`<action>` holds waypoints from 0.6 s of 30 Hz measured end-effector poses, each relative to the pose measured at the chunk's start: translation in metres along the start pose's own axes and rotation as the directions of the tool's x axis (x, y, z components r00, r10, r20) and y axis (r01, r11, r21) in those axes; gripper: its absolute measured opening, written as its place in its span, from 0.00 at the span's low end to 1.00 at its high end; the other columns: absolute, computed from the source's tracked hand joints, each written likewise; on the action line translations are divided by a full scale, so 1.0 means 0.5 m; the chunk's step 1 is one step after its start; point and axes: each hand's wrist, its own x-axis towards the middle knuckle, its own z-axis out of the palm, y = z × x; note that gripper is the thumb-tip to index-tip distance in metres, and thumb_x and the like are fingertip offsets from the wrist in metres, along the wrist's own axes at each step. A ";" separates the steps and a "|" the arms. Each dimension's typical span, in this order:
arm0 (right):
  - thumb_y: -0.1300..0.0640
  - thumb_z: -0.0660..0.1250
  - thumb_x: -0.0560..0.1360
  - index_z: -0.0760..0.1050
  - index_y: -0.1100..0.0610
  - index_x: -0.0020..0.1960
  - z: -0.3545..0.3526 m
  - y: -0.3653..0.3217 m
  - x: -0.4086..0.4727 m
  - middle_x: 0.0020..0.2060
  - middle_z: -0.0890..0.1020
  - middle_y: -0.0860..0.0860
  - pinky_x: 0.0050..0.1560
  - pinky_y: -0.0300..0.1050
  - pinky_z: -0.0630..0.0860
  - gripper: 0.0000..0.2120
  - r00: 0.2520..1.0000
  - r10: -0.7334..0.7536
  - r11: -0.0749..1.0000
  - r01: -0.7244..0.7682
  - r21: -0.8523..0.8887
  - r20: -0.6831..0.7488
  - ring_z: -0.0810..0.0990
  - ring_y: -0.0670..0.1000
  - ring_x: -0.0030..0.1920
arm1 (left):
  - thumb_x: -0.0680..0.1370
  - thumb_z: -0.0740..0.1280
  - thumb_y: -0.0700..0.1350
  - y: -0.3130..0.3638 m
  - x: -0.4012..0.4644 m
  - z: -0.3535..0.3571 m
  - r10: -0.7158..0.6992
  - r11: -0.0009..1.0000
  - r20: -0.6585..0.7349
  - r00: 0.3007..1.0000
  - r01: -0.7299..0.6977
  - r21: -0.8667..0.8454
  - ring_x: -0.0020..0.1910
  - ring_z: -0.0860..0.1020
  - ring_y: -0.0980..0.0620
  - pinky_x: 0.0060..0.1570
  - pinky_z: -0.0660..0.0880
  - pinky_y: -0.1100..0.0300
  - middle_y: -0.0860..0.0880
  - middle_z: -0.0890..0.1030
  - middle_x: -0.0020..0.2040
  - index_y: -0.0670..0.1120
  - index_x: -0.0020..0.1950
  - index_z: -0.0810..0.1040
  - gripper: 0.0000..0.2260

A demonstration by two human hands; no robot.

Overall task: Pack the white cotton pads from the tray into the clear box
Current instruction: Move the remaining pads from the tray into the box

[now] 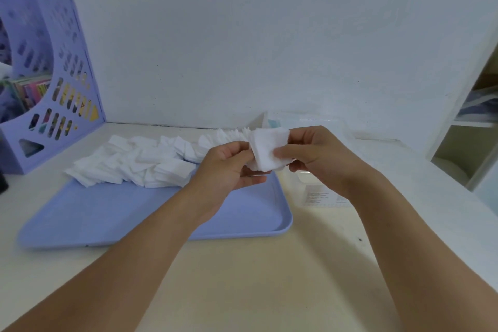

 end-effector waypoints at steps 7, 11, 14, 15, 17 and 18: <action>0.66 0.78 0.71 0.78 0.65 0.44 0.022 -0.004 0.001 0.36 0.83 0.63 0.36 0.40 0.79 0.08 0.991 -0.006 0.997 0.017 0.078 -0.132 0.83 0.52 0.34 | 0.80 0.68 0.49 -0.006 0.007 0.005 -0.023 0.996 0.001 1.000 0.023 -0.089 0.56 0.84 0.43 0.56 0.81 0.51 0.40 0.84 0.58 0.38 0.61 0.79 0.16; 0.65 0.78 0.72 0.77 0.72 0.47 0.030 -0.004 0.001 0.39 0.83 0.67 0.39 0.43 0.82 0.13 0.990 0.018 0.993 -0.001 0.120 -0.139 0.84 0.56 0.39 | 0.74 0.71 0.50 -0.008 0.004 0.005 0.003 0.998 0.050 0.999 0.000 -0.056 0.55 0.85 0.46 0.57 0.81 0.52 0.43 0.85 0.57 0.40 0.64 0.78 0.22; 0.65 0.77 0.73 0.78 0.65 0.44 0.032 -0.006 -0.001 0.39 0.83 0.61 0.42 0.45 0.83 0.08 0.994 0.020 0.994 -0.008 0.109 -0.104 0.85 0.55 0.39 | 0.79 0.69 0.47 -0.010 0.005 0.003 0.015 0.999 0.042 0.999 -0.012 -0.053 0.55 0.85 0.46 0.56 0.82 0.54 0.42 0.85 0.57 0.40 0.64 0.77 0.16; 0.65 0.76 0.73 0.78 0.64 0.44 0.032 -0.007 -0.002 0.40 0.84 0.62 0.44 0.46 0.84 0.07 0.995 0.018 0.994 -0.007 0.109 -0.097 0.85 0.55 0.40 | 0.81 0.67 0.45 -0.011 0.006 0.002 0.020 0.999 0.030 0.999 -0.019 -0.046 0.55 0.85 0.47 0.55 0.82 0.54 0.42 0.84 0.58 0.41 0.64 0.77 0.13; 0.66 0.76 0.73 0.79 0.64 0.45 0.035 -0.008 -0.002 0.42 0.85 0.66 0.44 0.47 0.84 0.06 0.995 0.005 0.994 0.007 0.113 -0.098 0.86 0.56 0.40 | 0.83 0.64 0.43 -0.014 0.007 0.002 0.015 0.998 0.004 1.000 -0.014 -0.060 0.55 0.85 0.46 0.53 0.82 0.56 0.41 0.84 0.59 0.41 0.65 0.76 0.12; 0.66 0.76 0.73 0.79 0.65 0.45 0.038 -0.007 -0.002 0.43 0.84 0.67 0.44 0.47 0.85 0.06 0.994 -0.007 0.992 0.021 0.126 -0.109 0.86 0.57 0.40 | 0.84 0.63 0.43 -0.014 0.007 0.003 0.003 0.996 -0.005 1.000 -0.003 -0.086 0.55 0.85 0.45 0.52 0.83 0.56 0.41 0.84 0.59 0.40 0.65 0.76 0.12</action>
